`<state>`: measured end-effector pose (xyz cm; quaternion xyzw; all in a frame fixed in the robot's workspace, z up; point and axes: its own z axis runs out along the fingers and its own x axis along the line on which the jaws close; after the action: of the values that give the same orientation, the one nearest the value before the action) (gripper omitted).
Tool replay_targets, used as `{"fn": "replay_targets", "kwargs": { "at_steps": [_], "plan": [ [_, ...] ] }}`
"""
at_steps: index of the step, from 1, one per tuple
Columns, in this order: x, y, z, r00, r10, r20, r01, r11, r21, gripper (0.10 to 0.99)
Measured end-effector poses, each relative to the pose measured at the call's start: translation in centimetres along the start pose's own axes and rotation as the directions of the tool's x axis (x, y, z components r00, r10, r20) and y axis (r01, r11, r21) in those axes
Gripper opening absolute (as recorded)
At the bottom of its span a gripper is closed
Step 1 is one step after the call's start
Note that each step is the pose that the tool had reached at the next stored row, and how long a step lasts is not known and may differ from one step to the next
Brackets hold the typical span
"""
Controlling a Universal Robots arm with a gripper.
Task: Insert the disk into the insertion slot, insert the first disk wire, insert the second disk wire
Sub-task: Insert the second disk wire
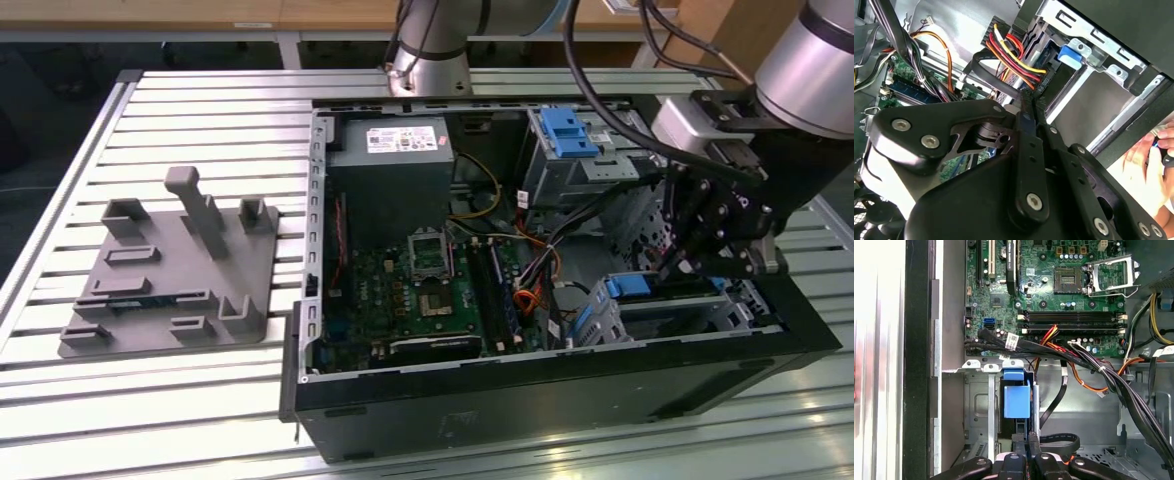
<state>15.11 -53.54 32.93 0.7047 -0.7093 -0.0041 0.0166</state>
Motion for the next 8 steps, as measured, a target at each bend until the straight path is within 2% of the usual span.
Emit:
{"fn": "replay_targets", "kwargs": {
  "at_steps": [4,5,6,7,8],
  "plan": [
    [0.06,0.00,0.04,1.0000,-0.003,0.0012,0.003,1.0000,0.000,0.161],
    [0.06,0.00,0.03,1.0000,-0.003,0.0022,0.003,1.0000,0.000,0.216],
    [0.07,0.00,-0.05,1.0000,-0.003,0.0025,0.003,1.0000,0.000,0.216],
    [0.07,0.01,-0.21,1.0000,-0.003,0.0027,0.003,1.0000,0.000,0.275],
    [0.08,0.01,-0.46,1.0000,-0.003,0.0028,0.003,1.0000,0.000,0.275]
  ]
}}
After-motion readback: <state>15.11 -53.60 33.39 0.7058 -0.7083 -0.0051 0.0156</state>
